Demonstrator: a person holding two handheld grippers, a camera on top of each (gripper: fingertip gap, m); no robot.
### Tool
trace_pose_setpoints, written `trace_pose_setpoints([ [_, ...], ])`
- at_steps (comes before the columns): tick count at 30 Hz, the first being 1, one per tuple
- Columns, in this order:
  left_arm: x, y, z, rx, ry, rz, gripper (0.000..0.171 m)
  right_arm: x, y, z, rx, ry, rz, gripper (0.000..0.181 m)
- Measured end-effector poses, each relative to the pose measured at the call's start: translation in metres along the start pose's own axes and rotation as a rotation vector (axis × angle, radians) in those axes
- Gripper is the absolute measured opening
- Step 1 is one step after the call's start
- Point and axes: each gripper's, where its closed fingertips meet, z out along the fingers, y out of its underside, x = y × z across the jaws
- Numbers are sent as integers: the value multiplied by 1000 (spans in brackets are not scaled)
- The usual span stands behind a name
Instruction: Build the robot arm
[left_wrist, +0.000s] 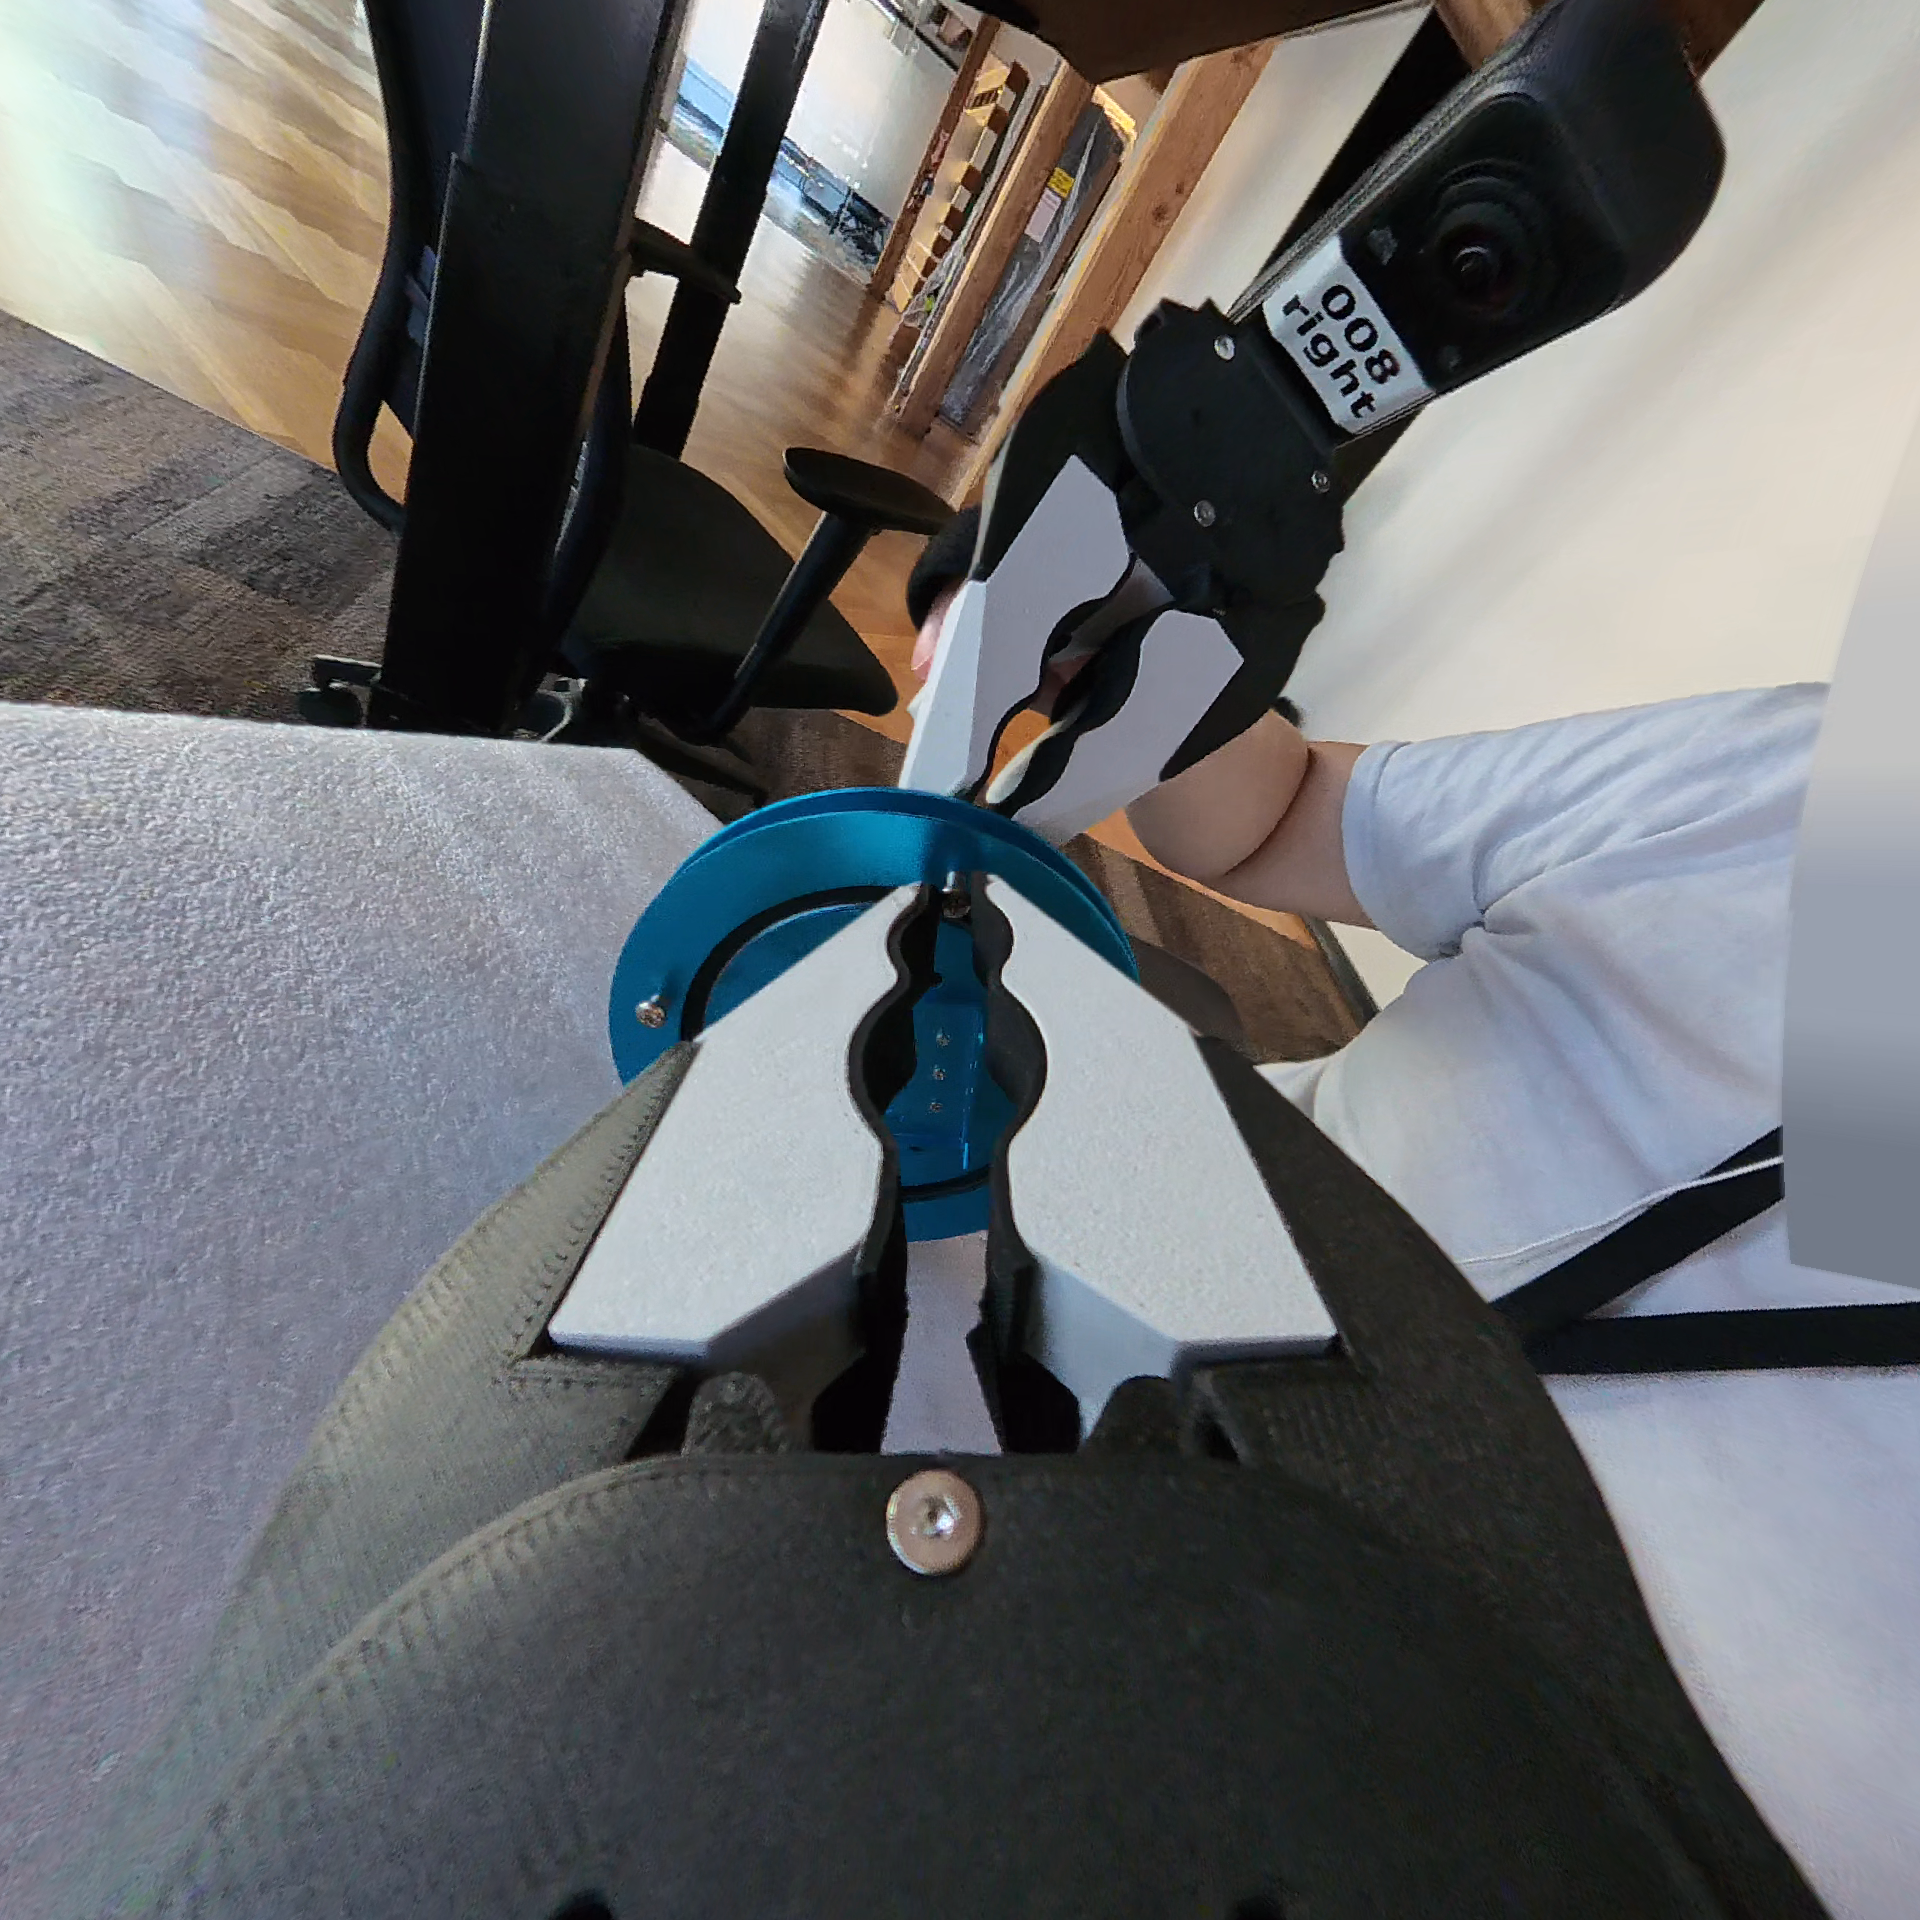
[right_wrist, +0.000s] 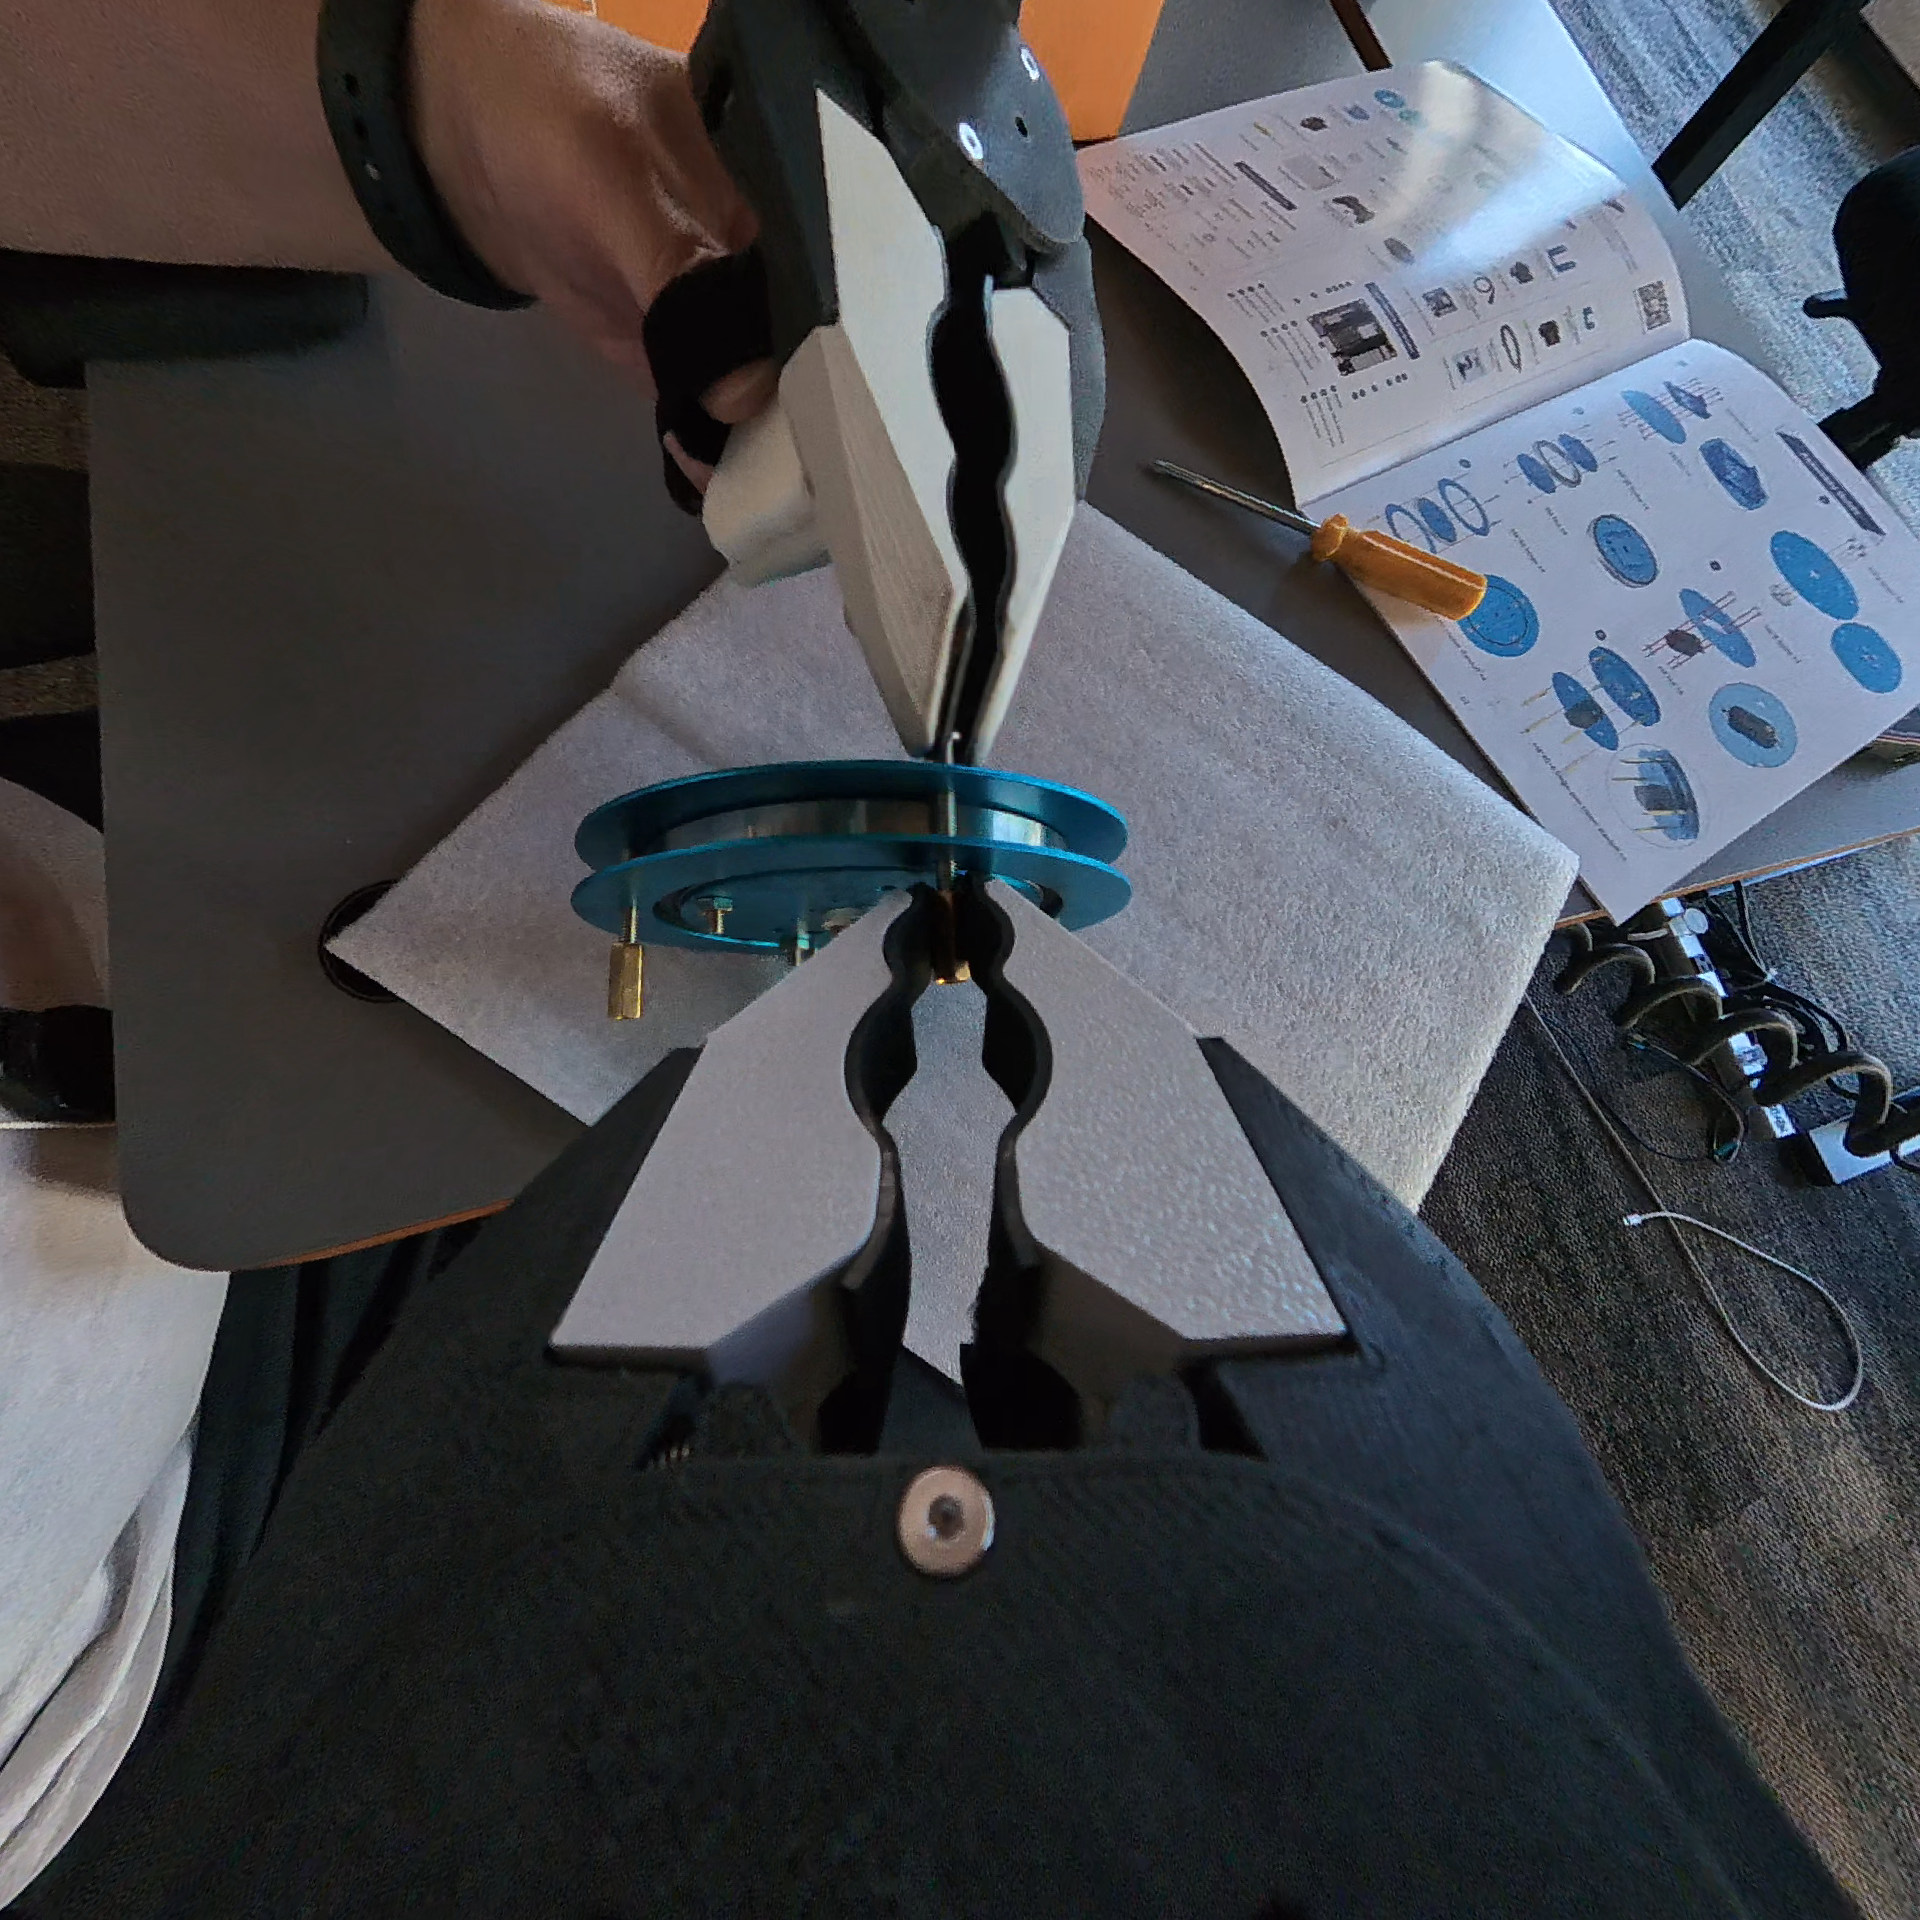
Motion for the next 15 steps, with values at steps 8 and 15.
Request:
trace_pose_setpoints([
  [8,0,0,1,-10,-19,24,4,0,0,0,7,-1,8,4],
  [15,2,3,4,-40,-42,78,4,3,0,-7,-8,140,-224,6],
])
